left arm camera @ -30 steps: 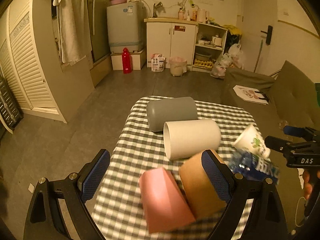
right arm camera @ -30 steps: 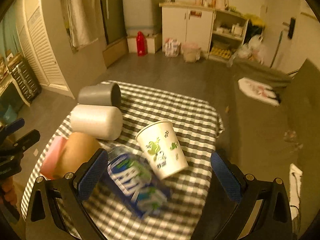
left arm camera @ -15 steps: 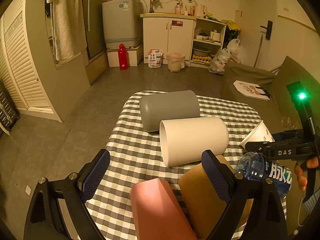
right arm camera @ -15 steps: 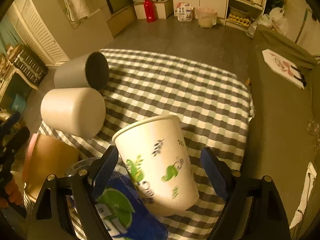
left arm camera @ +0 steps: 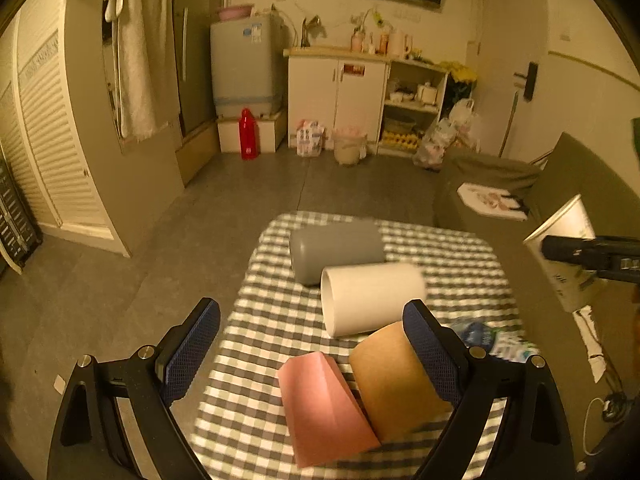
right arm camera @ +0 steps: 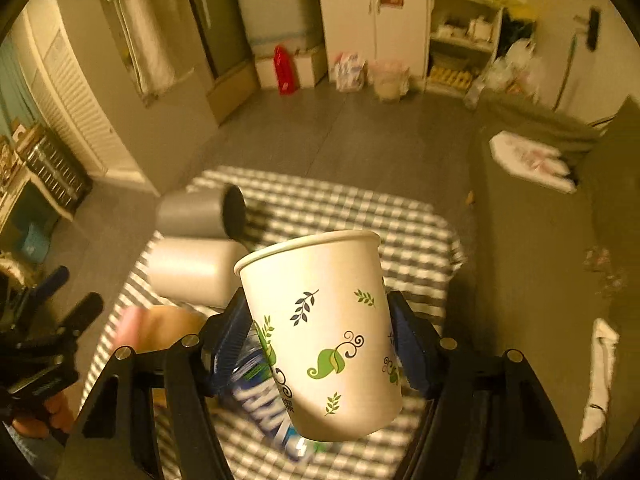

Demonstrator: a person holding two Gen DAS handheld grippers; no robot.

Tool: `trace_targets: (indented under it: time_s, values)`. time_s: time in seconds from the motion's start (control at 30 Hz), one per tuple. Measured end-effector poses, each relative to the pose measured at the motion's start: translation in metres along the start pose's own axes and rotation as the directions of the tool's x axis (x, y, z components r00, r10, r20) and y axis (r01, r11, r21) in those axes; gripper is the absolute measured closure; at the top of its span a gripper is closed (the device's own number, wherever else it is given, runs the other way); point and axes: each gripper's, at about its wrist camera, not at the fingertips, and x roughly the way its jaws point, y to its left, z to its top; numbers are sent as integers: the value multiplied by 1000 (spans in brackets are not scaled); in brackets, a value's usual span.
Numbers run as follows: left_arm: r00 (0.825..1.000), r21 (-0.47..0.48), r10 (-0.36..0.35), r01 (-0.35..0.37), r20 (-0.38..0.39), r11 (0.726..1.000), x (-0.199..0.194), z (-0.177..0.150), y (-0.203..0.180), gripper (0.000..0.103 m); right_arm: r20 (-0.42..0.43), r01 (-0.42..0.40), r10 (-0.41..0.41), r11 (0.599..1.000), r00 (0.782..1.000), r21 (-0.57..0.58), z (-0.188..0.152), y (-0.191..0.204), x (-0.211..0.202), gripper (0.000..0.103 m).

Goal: Flip cup upside down
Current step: 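Lift the cup with the right gripper and carry it toward the left gripper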

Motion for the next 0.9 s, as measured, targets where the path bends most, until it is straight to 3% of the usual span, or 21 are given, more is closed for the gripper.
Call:
trace_targets:
  time_s: [0.27, 0.5, 0.7, 0.9]
  values:
    - [992, -7, -43, 45, 120, 999, -103, 7, 13, 8, 138, 68, -66, 998, 988, -16, -29, 60, -145, 36]
    - [985, 13, -59, 58, 164, 998, -169, -19, 30, 8, 218, 82, -73, 996, 973, -30, -81, 116, -223, 36]
    - [985, 44, -44, 37, 169, 998, -191, -56, 37, 8, 219, 37, -43, 999, 975, 31, -136, 145, -234, 36]
    - [993, 16, -12, 10, 119, 1000, -176, -101, 47, 8, 141, 39, -52, 994, 989, 99, -190, 166, -178, 36]
